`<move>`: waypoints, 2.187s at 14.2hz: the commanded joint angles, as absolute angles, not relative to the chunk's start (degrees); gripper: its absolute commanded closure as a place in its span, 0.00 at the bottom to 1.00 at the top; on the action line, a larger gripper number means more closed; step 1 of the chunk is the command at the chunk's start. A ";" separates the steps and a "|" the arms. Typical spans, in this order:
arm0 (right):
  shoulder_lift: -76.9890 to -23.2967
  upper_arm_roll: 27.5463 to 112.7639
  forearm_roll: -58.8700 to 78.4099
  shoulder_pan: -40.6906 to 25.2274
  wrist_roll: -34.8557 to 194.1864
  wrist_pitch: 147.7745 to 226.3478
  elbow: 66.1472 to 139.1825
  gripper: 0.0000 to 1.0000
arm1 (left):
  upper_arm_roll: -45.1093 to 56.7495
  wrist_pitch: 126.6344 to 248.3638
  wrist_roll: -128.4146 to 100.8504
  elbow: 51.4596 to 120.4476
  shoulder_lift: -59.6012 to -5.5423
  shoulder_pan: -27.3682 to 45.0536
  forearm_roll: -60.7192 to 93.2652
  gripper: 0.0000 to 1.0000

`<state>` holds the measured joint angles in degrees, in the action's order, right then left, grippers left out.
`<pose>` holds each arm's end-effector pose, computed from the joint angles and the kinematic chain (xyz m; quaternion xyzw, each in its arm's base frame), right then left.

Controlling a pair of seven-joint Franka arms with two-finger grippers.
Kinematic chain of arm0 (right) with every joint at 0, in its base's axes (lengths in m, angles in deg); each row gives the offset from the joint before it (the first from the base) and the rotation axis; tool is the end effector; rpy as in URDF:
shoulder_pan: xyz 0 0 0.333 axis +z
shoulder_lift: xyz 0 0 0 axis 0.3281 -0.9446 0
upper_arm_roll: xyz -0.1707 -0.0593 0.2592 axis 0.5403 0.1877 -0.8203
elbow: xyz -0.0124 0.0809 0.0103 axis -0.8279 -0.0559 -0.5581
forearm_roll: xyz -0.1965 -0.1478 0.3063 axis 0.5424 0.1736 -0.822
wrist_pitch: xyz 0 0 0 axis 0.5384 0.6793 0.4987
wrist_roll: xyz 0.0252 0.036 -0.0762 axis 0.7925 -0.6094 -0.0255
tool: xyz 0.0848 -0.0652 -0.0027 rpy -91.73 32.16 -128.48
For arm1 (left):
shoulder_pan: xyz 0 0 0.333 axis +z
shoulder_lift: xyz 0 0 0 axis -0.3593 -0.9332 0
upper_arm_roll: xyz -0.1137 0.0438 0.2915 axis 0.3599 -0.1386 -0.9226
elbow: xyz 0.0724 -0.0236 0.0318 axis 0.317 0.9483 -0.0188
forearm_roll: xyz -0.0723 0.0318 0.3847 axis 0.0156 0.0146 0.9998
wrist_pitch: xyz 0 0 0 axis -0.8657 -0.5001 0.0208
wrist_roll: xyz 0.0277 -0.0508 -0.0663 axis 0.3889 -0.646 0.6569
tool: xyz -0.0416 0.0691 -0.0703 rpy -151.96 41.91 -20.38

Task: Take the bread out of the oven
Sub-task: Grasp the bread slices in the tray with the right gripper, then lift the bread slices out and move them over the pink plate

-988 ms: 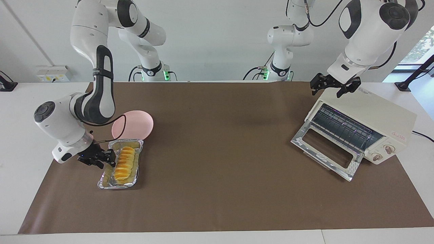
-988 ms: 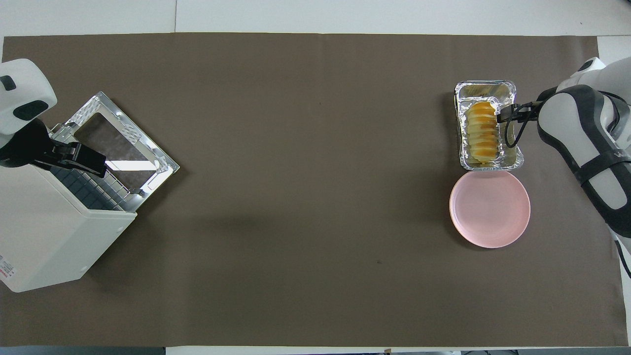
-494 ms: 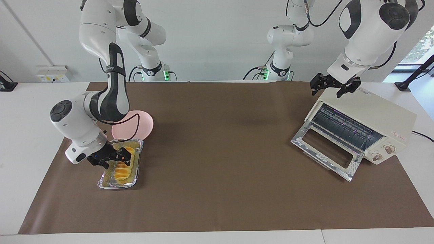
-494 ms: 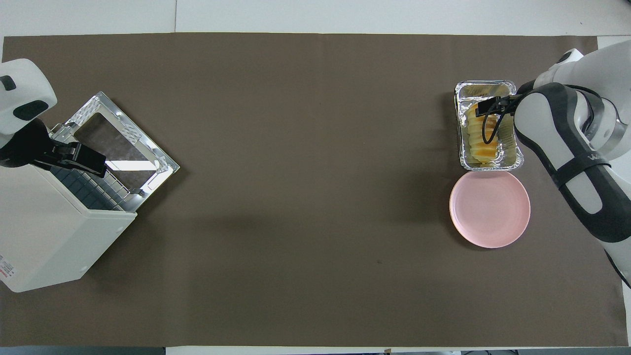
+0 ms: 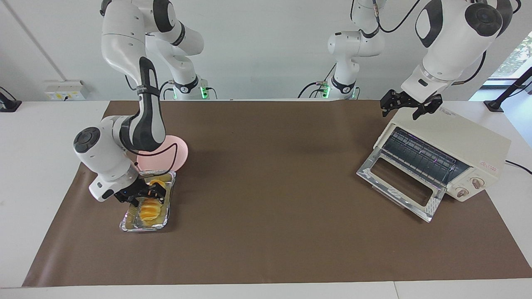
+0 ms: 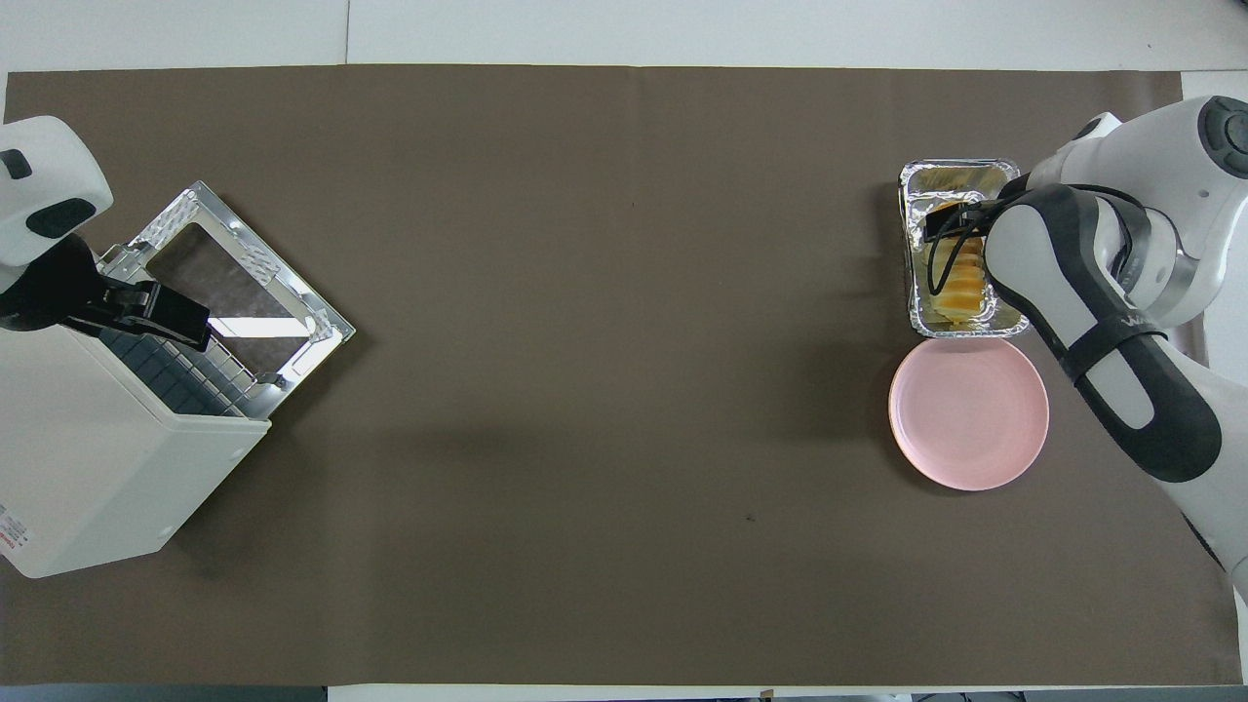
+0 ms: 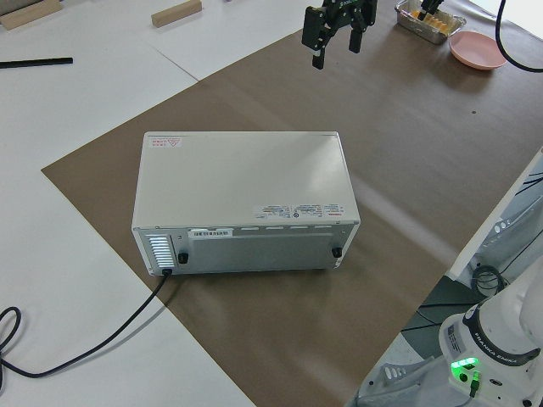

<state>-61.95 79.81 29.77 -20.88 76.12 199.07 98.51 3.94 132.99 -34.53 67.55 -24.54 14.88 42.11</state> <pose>0.6675 -0.0410 0.3134 -0.9976 -0.0109 -0.0339 0.0591 0.5462 -0.0689 0.5916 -0.9910 0.1096 0.0772 0.0064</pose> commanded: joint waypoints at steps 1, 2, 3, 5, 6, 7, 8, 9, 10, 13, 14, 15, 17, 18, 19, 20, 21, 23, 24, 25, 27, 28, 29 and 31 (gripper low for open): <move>-60.99 79.64 30.69 -20.74 77.12 199.72 100.16 0.11 | 4.37 133.93 -34.76 68.51 -23.48 15.70 42.46 0.00; -60.91 79.64 30.69 -20.74 77.12 199.80 100.60 0.29 | 4.37 133.93 -34.76 68.51 -23.48 15.70 42.46 0.00; -60.82 79.64 30.69 -20.74 77.12 199.80 101.04 0.46 | 4.37 133.93 -34.76 68.51 -23.48 15.70 42.46 0.00; -60.55 79.64 30.78 -20.74 77.12 199.72 101.31 0.82 | 4.37 133.93 -34.76 68.51 -23.48 15.70 42.46 0.00; -60.55 79.64 31.56 -20.74 77.12 199.54 100.96 0.93 | 4.37 133.93 -34.76 68.51 -23.48 15.70 42.46 0.00; -60.55 79.64 33.31 -20.13 77.12 198.85 100.08 0.96 | 4.37 133.93 -34.76 68.51 -23.48 15.70 42.46 0.00; -60.55 79.64 33.76 -19.95 77.20 197.62 99.12 0.96 | 4.37 133.93 -34.76 68.51 -23.48 15.70 42.46 0.00; -60.47 79.64 33.94 -19.95 77.20 195.17 97.37 0.96 | 4.37 133.93 -34.76 68.51 -23.48 15.70 42.46 0.00; -60.38 79.64 33.86 -19.95 77.20 191.23 94.83 0.96 | 4.37 133.93 -34.76 68.51 -23.48 15.70 42.46 0.00; -57.05 79.64 33.77 -20.12 77.38 184.79 92.87 0.96 | 4.37 133.93 -34.76 68.51 -23.48 15.70 42.46 0.00; -55.30 79.64 33.77 -20.21 77.38 183.21 93.30 0.96 | 4.37 133.93 -34.76 68.51 -23.48 15.70 42.46 0.00; -53.19 79.64 33.77 -20.56 77.47 180.32 93.74 0.96 | 4.37 133.93 -34.76 68.51 -23.48 15.70 42.46 0.00; -48.18 79.64 33.77 -20.65 80.44 172.33 95.49 0.95 | 4.37 133.93 -34.76 68.51 -23.48 15.70 42.46 0.00; -46.25 79.64 33.77 -20.65 80.98 168.73 96.64 0.95 | 4.37 133.93 -34.76 68.51 -23.48 15.70 42.46 0.00; -44.57 79.73 33.85 -20.65 80.98 165.99 98.21 0.96 | 4.37 133.93 -34.76 68.51 -23.48 15.70 42.46 0.00; -42.73 79.73 33.86 -20.91 80.98 165.45 100.93 0.96 | 4.37 133.93 -34.76 68.51 -23.48 15.70 42.46 0.00; -40.45 79.73 33.86 -21.44 81.07 165.44 104.69 0.96 | 4.37 133.93 -34.76 68.51 -23.48 15.70 42.46 0.00; -36.58 79.73 33.86 -21.79 81.33 166.84 112.34 0.96 | 4.37 133.93 -34.76 68.51 -23.48 15.70 42.46 0.00; -34.91 79.73 33.86 -21.88 81.34 169.11 116.03 0.96 | 4.37 133.93 -34.76 68.51 -23.48 15.70 42.46 0.00; -33.50 79.73 33.86 -22.49 81.16 171.83 119.72 0.96 | 4.37 133.93 -34.76 68.51 -23.48 15.70 42.46 0.00; -31.21 79.64 33.86 -22.94 80.63 176.58 125.36 0.96 | 4.37 133.93 -34.76 68.51 -23.48 15.70 42.46 0.00; -30.33 79.64 33.86 -22.94 80.55 178.17 127.39 0.96 | 4.37 133.93 -34.76 68.51 -23.48 15.70 42.46 0.00; -29.71 79.64 33.86 -22.76 80.54 179.92 129.24 0.96 | 4.37 133.93 -34.76 68.51 -23.48 15.70 42.46 0.00; -29.26 79.64 33.86 -22.32 80.63 183.09 131.09 0.96 | 4.37 133.93 -34.76 68.51 -23.48 15.70 42.46 0.00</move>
<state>-32.27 80.10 33.14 -22.22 80.55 179.64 127.13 3.94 133.00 -34.53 67.55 -24.54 14.88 42.11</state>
